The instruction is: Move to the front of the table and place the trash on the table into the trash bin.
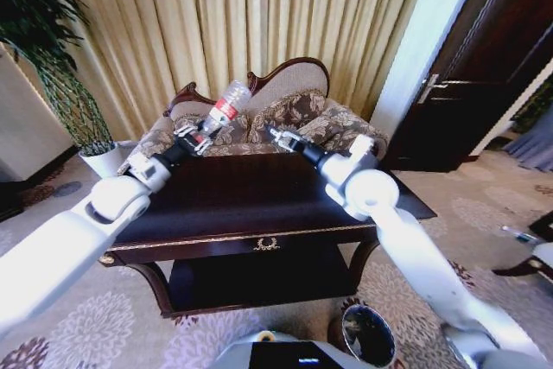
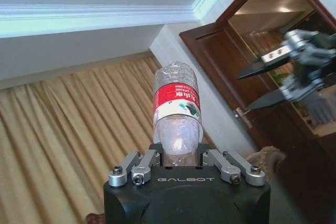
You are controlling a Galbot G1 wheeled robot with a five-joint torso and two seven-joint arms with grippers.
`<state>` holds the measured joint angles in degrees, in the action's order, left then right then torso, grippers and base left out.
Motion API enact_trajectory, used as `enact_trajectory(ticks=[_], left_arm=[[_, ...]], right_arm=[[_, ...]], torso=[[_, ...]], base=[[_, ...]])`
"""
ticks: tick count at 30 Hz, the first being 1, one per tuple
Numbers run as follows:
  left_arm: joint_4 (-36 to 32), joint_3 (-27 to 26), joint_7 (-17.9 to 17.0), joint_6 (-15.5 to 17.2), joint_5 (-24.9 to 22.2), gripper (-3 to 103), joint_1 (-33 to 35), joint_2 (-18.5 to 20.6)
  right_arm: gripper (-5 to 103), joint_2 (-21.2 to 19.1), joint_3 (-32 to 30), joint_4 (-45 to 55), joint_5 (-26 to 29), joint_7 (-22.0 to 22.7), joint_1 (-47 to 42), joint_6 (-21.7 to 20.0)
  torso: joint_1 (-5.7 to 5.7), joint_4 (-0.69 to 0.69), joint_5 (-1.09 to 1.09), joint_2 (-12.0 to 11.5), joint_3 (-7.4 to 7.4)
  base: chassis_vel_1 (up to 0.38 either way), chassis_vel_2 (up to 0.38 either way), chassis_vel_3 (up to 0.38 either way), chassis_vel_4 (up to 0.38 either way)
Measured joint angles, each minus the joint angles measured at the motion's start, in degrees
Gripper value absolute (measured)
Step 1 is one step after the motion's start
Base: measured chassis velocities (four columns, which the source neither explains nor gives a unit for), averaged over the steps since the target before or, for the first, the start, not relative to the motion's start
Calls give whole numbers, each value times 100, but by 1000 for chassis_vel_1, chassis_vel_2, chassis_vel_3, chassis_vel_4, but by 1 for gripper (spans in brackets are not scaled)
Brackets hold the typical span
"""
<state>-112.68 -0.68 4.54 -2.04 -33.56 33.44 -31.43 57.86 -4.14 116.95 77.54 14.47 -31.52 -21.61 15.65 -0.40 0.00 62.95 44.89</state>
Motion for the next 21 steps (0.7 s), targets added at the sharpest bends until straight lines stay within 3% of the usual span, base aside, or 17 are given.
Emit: enact_trajectory(ticks=[13,21], left_arm=[[103,808,-128,212,65,30,-833,-464],[134,1021,-160,257,44,30,-1094,-516]], right_arm=[[100,425,348,-441,-92,118,719,4],[100,569,434,-580,-136,179,980,-2]], torso=[[0,0,0,0,0],[0,0,0,1,-1]], base=[[0,0,0,0],[0,0,0,0]])
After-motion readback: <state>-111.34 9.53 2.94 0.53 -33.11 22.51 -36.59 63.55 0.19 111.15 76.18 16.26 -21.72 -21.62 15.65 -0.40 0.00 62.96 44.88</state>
